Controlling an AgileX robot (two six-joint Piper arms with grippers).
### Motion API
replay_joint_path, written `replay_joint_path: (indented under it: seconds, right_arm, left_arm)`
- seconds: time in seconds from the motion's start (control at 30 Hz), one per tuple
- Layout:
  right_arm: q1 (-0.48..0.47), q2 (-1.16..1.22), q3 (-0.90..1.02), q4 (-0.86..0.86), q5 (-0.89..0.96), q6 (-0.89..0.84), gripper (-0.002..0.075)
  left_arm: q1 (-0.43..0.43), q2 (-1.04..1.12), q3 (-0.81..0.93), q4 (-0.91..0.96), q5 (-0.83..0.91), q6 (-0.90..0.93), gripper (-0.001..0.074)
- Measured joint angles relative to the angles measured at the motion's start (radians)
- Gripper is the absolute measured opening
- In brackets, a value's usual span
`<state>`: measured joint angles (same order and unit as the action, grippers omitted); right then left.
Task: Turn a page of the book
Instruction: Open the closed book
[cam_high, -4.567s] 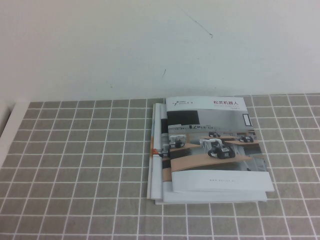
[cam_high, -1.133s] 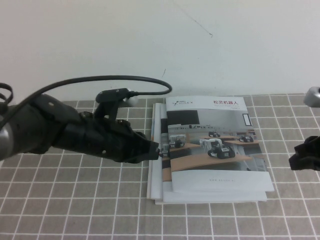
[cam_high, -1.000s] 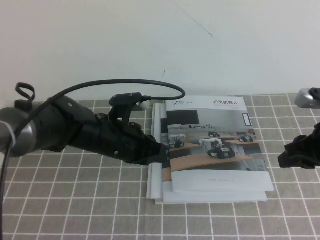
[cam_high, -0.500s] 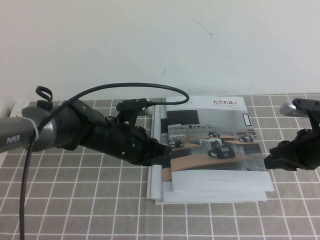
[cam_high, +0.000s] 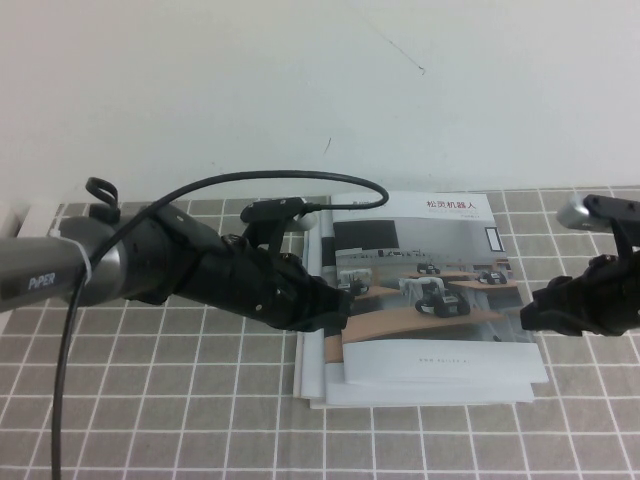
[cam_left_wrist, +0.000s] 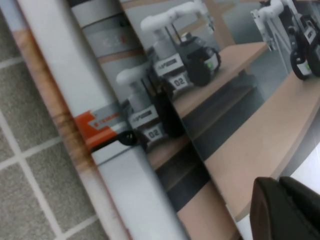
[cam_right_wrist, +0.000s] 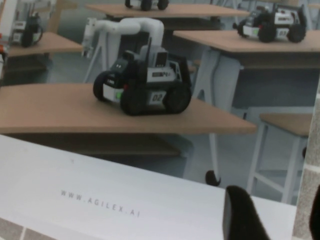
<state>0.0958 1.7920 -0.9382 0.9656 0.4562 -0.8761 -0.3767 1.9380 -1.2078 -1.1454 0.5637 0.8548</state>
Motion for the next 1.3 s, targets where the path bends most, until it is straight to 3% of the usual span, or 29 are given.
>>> replay_joint_path:
  seconds: [0.87,1.1,1.3]
  right_arm:
    - [0.0,0.0,0.0,0.012,-0.026,-0.046,0.0303]
    - [0.0,0.052,-0.002,0.069,-0.026,-0.065,0.0303]
    - [0.0,0.098,-0.002,0.195,-0.028,-0.179,0.0303]
  left_arm:
    - [-0.027,0.083,-0.006,-0.048,-0.058,0.004,-0.0004]
    - [-0.027,0.085,-0.006,-0.05,-0.052,0.004,-0.0004]
    - [-0.027,0.085,-0.006,-0.05,-0.05,0.004,-0.0004]
